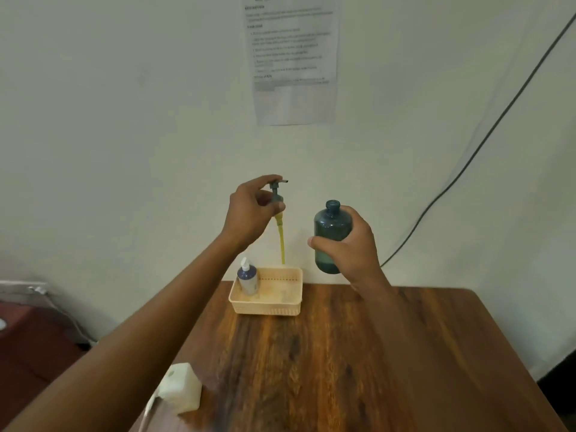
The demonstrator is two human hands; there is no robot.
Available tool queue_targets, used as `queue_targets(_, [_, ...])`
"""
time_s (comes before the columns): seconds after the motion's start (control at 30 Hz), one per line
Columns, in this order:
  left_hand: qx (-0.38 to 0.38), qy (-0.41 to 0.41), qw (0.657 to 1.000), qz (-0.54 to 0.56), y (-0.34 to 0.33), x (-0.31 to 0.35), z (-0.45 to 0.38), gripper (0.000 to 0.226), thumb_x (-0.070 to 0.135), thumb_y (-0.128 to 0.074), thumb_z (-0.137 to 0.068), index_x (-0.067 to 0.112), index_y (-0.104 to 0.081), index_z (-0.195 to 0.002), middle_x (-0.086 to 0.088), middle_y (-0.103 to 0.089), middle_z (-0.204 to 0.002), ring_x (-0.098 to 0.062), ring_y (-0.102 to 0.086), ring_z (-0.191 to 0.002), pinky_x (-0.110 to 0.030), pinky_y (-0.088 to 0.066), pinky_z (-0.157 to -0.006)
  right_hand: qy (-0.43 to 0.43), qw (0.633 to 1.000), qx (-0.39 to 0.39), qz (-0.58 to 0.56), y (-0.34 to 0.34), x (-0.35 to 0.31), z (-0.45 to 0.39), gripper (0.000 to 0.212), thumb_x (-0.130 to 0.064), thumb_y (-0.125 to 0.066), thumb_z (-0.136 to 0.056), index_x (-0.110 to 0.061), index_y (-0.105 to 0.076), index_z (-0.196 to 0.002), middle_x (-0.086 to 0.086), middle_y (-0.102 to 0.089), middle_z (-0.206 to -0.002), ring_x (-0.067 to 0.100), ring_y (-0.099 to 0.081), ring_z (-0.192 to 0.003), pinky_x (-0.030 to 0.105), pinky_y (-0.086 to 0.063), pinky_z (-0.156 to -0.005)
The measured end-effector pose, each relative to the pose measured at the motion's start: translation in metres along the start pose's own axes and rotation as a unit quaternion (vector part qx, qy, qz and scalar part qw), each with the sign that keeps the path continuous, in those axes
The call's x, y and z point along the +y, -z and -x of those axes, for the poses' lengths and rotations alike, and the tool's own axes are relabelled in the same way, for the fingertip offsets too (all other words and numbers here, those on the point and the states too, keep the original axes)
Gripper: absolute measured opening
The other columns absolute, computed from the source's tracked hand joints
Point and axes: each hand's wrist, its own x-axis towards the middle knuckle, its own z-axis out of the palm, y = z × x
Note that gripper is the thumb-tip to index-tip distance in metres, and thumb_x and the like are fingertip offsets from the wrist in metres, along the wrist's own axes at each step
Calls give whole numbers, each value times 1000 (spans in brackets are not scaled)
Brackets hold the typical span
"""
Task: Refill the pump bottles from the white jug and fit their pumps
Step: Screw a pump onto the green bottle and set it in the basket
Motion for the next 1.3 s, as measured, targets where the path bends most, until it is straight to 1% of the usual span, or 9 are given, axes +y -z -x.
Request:
queue_targets(0.13, [20, -47, 998, 21, 31, 47, -3, 51, 8, -79, -90, 24, -68, -137, 1, -81, -100, -12, -77, -93, -26, -57, -92, 15, 1000, -7, -3, -4, -25, 6, 69, -29, -91, -64, -38, -56, -123, -19, -62, -110, 10, -61, -99, 24, -54, -76])
queue_targets(0.23, [35, -81, 994, 61, 50, 80, -6, 52, 4, -80, -88, 21, -70, -136, -3, -81, -99, -17, -79, -94, -34, -61, -97, 20, 1000, -13, 2, -7, -34, 13, 71, -29, -91, -64, -40, -54, -124, -20, -61, -112, 10, -60, -100, 24, -54, -75])
queue_targets(0.4, [37, -138, 984, 110, 65, 126, -6, 54, -2, -79, -87, 14, -68, -137, -9, -81, -101, -23, -79, -95, -42, -64, -93, 24, 999, -26, 17, -11, -38, 23, 70, -29, -89, -64, -41, -53, -122, -23, -59, -109, 8, -61, -97, 19, -49, -70])
queue_targets(0.53, [37, -151, 979, 129, 65, 147, -3, 57, -6, -77, -86, 8, -65, -140, -14, -80, -107, -28, -78, -100, -43, -64, -93, 21, 999, -35, 28, -15, -39, 28, 69, -28, -89, -65, -43, -50, -120, -27, -56, -107, 8, -60, -95, 15, -47, -67])
queue_targets(0.67, [35, -149, 979, 136, 60, 156, 1, 58, -8, -77, -85, 6, -65, -140, -20, -78, -108, -34, -76, -101, -44, -65, -89, 19, 999, -39, 27, -14, -40, 28, 67, -26, -89, -66, -44, -50, -117, -28, -55, -107, 8, -59, -95, 17, -49, -70])
queue_targets(0.77, [30, -147, 980, 127, 53, 156, 4, 57, -7, -77, -86, 8, -65, -140, -16, -79, -107, -31, -77, -98, -42, -65, -88, 18, 999, -39, 29, -12, -40, 27, 70, -25, -89, -67, -43, -48, -121, -29, -54, -106, 7, -58, -94, 16, -48, -70])
queue_targets(0.87, [31, -141, 983, 114, 47, 154, 6, 57, -4, -77, -87, 11, -65, -141, -12, -80, -104, -27, -78, -98, -42, -64, -93, 17, 999, -40, 30, -10, -39, 26, 70, -25, -89, -67, -43, -48, -120, -30, -54, -105, 5, -58, -94, 13, -45, -67])
queue_targets(1.03, [28, -133, 984, 112, 41, 152, 6, 57, -4, -77, -87, 11, -64, -141, -13, -79, -105, -26, -77, -98, -43, -64, -93, 11, 999, -40, 30, -7, -32, 24, 68, -24, -89, -67, -43, -50, -119, -30, -55, -103, 5, -59, -92, 10, -44, -64])
queue_targets(1.3, [4, -118, 991, 63, 15, 138, 18, 55, 4, -78, -90, 19, -65, -142, -4, -81, -106, -17, -77, -100, -44, -59, -103, 21, 999, -32, 29, -6, -35, 15, 65, -29, -87, -68, -42, -49, -119, -31, -53, -104, 4, -58, -95, 13, -44, -69])
